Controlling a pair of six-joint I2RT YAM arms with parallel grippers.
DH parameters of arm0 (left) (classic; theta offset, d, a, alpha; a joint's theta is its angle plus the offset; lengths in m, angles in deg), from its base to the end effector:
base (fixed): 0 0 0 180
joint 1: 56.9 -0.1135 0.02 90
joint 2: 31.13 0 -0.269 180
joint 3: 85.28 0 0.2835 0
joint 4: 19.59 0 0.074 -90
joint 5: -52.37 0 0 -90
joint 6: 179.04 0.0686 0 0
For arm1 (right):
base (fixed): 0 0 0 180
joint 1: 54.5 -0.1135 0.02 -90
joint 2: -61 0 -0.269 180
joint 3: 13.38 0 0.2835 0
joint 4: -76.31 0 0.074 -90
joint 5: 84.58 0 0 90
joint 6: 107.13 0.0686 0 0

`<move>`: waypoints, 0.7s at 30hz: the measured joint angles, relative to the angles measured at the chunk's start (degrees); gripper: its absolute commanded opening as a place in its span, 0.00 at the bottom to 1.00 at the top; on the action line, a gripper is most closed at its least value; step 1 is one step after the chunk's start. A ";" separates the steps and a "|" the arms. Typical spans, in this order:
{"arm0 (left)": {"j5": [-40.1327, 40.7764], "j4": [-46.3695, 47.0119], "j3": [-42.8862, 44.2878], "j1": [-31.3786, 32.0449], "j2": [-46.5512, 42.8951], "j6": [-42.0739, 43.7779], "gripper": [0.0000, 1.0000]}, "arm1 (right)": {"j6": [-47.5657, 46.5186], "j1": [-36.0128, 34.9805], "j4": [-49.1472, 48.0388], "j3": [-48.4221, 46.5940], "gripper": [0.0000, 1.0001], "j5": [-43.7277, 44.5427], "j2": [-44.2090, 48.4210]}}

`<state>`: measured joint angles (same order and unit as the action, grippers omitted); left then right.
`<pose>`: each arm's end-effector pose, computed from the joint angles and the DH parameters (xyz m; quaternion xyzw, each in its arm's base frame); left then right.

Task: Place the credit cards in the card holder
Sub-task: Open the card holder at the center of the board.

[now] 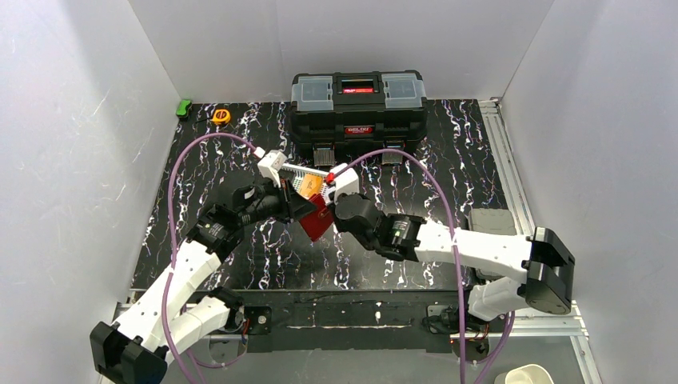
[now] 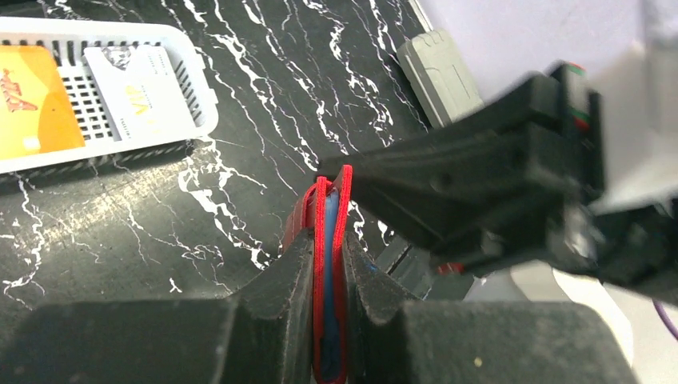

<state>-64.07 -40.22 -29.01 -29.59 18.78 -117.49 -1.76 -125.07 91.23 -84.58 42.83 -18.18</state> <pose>0.2168 -0.1463 0.3173 0.1327 0.7699 -0.4390 0.4438 0.1619 0.3338 0.2884 -0.2087 0.7817 0.1612 0.5652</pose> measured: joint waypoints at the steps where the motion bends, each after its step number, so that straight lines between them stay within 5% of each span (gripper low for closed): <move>1: -0.50 0.13 0.00 0.09 -0.11 0.55 0.00 | 1.14 1.01 1.57 0.17 0.01 -0.61 0.22; 2: -1.20 0.26 0.00 0.20 -0.24 1.44 0.00 | 2.16 1.99 3.02 0.26 0.03 -1.60 0.50; 5: -2.80 0.26 0.00 0.26 -0.61 5.20 0.00 | 5.95 5.35 7.43 0.26 0.34 -5.86 2.38; 9: -3.26 0.24 -0.02 0.31 -0.96 11.78 0.00 | 11.37 9.64 11.98 -0.20 0.58 -12.66 6.86; 21: 3.04 6.12 -1.49 2.29 -2.21 24.68 0.00 | 21.07 14.34 16.92 -9.60 0.56 -28.87 5.25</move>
<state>-61.03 -34.10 -30.49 -27.30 16.58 -92.81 19.32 -110.73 108.15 -94.17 13.95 -12.93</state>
